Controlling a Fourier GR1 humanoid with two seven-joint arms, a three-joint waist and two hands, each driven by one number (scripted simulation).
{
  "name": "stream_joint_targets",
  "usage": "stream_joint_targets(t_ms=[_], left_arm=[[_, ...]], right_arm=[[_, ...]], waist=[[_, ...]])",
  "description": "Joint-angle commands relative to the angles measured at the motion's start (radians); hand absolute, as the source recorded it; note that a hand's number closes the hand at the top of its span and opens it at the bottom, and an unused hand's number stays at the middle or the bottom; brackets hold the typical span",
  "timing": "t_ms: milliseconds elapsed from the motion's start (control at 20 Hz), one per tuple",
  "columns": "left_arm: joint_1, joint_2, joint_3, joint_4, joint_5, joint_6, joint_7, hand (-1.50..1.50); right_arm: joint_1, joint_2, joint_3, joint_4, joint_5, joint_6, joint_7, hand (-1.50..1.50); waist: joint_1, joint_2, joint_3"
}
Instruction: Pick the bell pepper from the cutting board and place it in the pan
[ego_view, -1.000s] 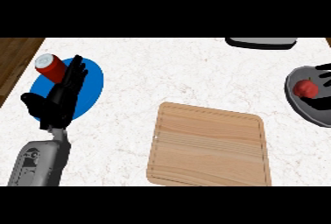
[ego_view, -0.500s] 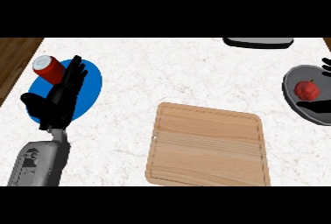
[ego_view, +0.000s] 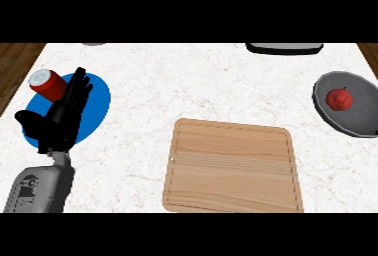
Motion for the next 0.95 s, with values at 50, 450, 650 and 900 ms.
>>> stream_joint_targets(t_ms=[50,450,650,900], left_arm=[[0.056,0.003,0.012,-0.020,-0.007,0.013,-0.018,0.00],[0.007,0.006,0.024,0.035,-0.005,0.016,-0.003,0.00],[0.058,0.023,0.040,-0.004,0.026,-0.018,-0.014,0.00],[0.030,0.004,0.032,0.015,0.011,0.006,-0.017,0.00]], right_arm=[[0.121,-0.105,-0.010,0.003,-0.042,0.266,-0.122,-1.50],[0.241,-0.153,-0.012,-0.051,-0.111,0.375,-0.187,-1.50],[0.304,-0.174,0.010,-0.081,-0.127,0.418,-0.193,-1.50],[0.380,-0.167,0.042,-0.141,-0.148,0.388,-0.212,-1.50]], waist=[[-0.026,-0.012,-0.003],[-0.044,-0.015,-0.004],[-0.040,-0.018,-0.004],[-0.044,-0.016,-0.004]])
